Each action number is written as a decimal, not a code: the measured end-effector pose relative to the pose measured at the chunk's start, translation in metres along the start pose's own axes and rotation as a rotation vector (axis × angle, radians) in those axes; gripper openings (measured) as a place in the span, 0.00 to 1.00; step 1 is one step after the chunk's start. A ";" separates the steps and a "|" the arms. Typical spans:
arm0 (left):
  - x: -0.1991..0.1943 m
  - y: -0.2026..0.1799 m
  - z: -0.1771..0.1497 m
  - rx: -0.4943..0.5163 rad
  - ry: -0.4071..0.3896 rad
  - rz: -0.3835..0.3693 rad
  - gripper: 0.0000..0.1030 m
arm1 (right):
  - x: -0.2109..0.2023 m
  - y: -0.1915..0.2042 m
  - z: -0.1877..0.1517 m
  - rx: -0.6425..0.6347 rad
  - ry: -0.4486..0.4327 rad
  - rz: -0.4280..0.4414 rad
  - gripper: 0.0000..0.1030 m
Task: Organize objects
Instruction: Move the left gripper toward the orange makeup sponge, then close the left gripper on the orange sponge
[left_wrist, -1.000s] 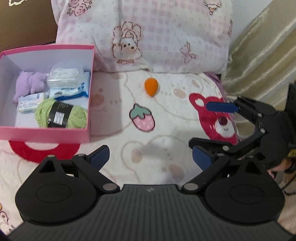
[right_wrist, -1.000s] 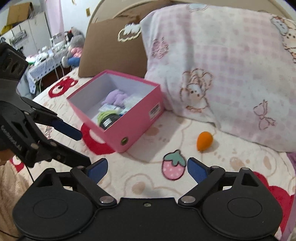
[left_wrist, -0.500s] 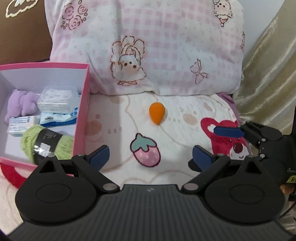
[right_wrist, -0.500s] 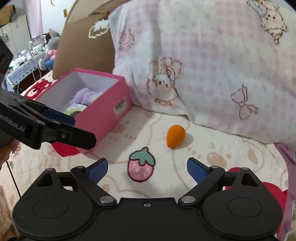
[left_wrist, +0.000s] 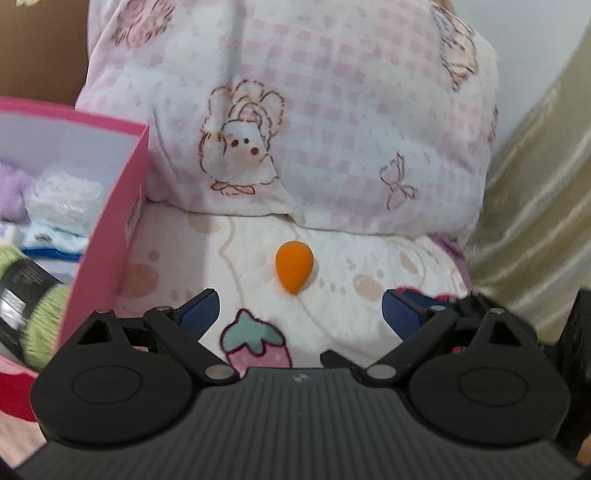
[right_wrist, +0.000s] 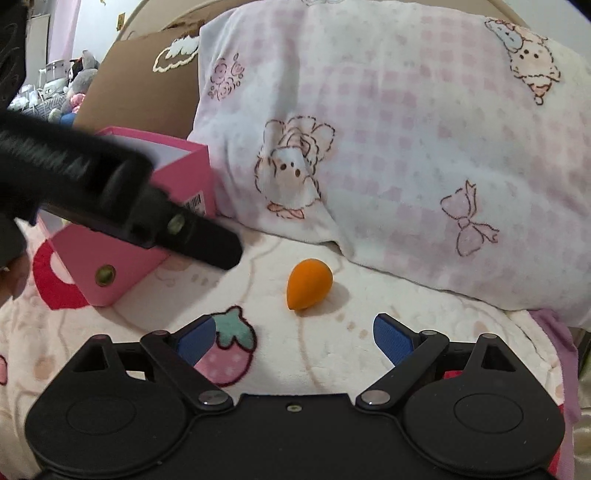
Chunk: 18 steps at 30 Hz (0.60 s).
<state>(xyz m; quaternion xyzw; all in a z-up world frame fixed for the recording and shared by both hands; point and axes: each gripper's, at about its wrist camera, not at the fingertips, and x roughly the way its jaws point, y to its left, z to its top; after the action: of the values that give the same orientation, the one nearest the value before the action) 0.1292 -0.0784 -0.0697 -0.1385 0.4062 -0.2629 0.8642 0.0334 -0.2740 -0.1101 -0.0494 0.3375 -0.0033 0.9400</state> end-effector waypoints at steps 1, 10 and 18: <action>0.005 0.005 0.001 -0.022 0.002 -0.014 0.92 | 0.001 -0.002 0.000 -0.004 -0.003 0.000 0.92; 0.036 0.013 0.003 0.022 -0.042 0.053 0.91 | 0.018 -0.024 -0.001 0.094 -0.051 0.046 0.91; 0.069 0.012 0.004 0.097 -0.012 0.079 0.84 | 0.058 -0.027 -0.003 0.138 0.085 0.084 0.89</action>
<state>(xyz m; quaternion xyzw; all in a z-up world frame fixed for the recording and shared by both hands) 0.1733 -0.1073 -0.1159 -0.0818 0.3927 -0.2472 0.8820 0.0771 -0.3039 -0.1461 0.0300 0.3778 0.0106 0.9253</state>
